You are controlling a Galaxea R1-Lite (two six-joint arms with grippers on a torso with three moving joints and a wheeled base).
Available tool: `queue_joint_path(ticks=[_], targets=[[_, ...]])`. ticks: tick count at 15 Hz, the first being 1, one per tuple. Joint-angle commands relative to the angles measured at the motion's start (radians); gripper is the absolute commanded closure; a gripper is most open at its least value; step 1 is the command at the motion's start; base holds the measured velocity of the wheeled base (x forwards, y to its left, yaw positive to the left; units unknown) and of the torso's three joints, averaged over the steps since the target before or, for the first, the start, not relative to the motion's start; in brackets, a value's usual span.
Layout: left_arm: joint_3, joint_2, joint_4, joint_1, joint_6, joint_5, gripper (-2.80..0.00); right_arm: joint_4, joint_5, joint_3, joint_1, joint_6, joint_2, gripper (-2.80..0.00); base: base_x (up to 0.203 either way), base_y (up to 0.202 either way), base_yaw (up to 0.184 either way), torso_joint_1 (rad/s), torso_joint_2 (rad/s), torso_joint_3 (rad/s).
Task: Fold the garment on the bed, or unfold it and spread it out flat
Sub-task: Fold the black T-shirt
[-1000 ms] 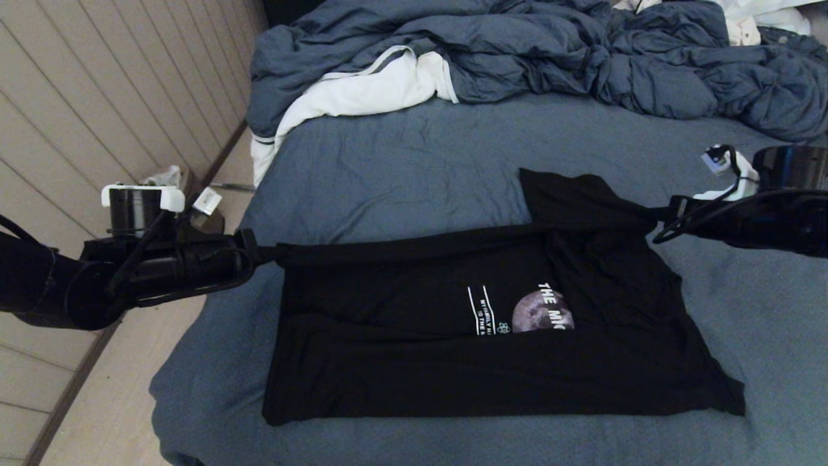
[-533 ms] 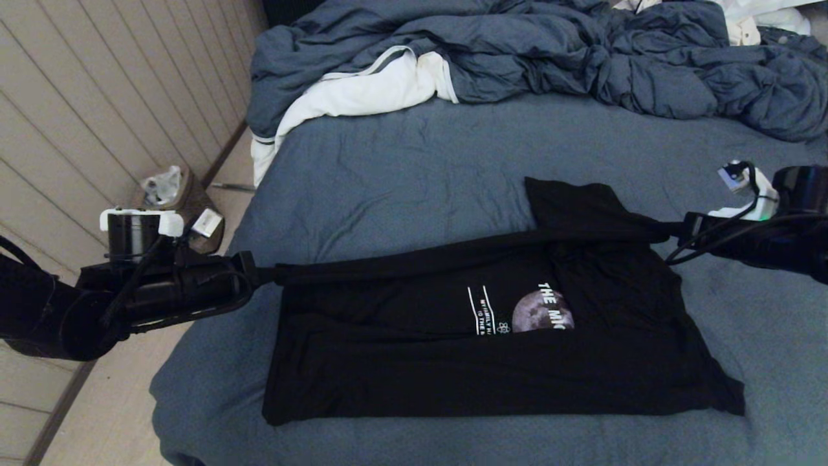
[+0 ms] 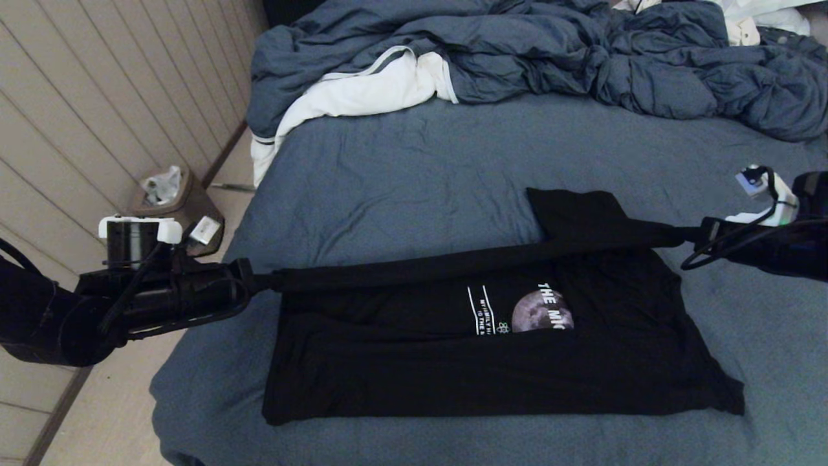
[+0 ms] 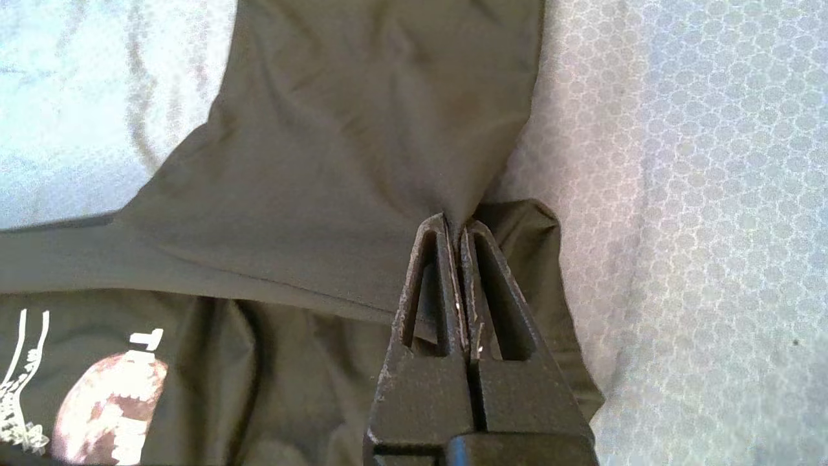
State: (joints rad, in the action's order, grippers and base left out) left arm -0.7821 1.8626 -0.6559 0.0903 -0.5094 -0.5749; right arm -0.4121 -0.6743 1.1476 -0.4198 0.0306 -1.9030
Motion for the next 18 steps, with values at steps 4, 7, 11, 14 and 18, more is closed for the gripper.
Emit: queue_joint_path(ticks=[4,7,11,14,18], targets=[[-0.014,0.009,-0.005,-0.027,-0.002,-0.005,0.0,-0.018,-0.005,0.062,-0.014,0.009,-0.046,0.0,0.0,0.0,0.0,0.0,0.0,0.0],[-0.006,0.009,-0.004,-0.027,-0.003,-0.006,0.0,-0.018,-0.007,0.05,-0.028,0.008,-0.039,0.0,0.0,0.0,0.0,0.0,0.0,0.0],[0.018,0.012,-0.004,-0.026,0.009,-0.006,0.0,-0.023,-0.029,-0.019,-0.031,-0.012,-0.025,0.0,0.0,0.0,0.0,0.0,0.0,0.0],[0.033,0.012,-0.004,-0.021,0.012,-0.034,0.0,-0.024,-0.034,-0.047,-0.025,-0.039,-0.027,0.0,0.0,0.0,0.0,0.0,0.0,0.0],[0.053,0.013,-0.003,-0.018,0.04,-0.056,0.0,-0.024,-0.034,-0.059,-0.022,-0.044,-0.031,0.0,0.0,0.0,0.0,0.0,0.0,0.0]])
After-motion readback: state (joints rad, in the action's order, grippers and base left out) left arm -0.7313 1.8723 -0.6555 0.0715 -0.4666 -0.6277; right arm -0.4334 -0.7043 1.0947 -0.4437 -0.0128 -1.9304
